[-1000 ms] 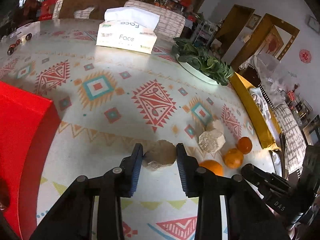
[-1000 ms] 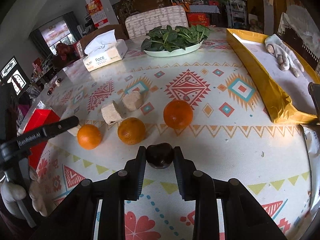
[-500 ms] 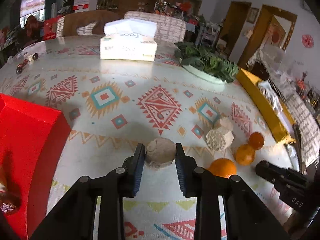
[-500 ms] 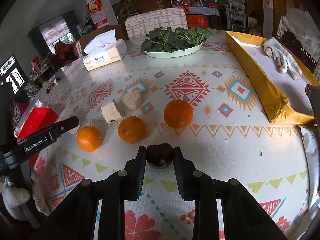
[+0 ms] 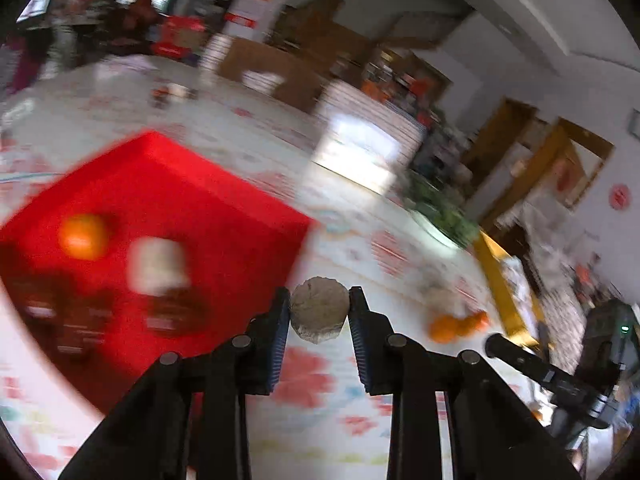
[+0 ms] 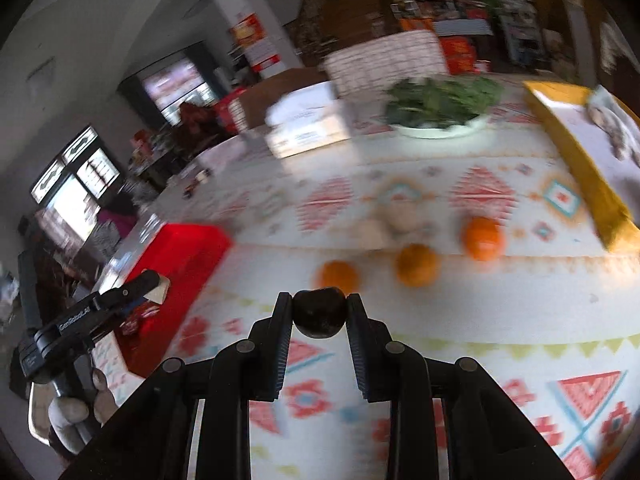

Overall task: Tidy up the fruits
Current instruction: 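Carry the taro and plum into the red tray and open both tools, then grasp a tangerine with the left tool while the right tool grasps another tangerine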

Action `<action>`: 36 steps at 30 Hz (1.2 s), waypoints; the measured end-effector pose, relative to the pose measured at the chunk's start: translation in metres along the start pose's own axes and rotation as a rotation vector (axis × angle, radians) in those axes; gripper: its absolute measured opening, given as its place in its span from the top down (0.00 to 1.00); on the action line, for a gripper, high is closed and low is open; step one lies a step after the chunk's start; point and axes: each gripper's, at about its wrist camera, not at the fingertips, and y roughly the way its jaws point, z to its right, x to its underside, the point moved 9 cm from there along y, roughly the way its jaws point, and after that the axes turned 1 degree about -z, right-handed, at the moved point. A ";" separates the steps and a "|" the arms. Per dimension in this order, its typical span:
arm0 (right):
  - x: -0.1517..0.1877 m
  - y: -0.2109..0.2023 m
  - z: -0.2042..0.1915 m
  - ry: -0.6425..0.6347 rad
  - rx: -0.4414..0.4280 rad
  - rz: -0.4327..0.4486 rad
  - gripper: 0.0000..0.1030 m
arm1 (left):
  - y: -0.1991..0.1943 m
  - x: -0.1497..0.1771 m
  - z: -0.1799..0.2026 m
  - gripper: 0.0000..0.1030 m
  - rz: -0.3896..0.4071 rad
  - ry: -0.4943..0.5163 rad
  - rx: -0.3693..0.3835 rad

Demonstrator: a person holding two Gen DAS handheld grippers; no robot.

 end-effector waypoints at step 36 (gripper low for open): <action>-0.036 0.114 -0.169 -0.213 -0.085 -0.132 0.43 | -0.071 -0.006 -0.084 0.40 0.108 -0.083 -0.121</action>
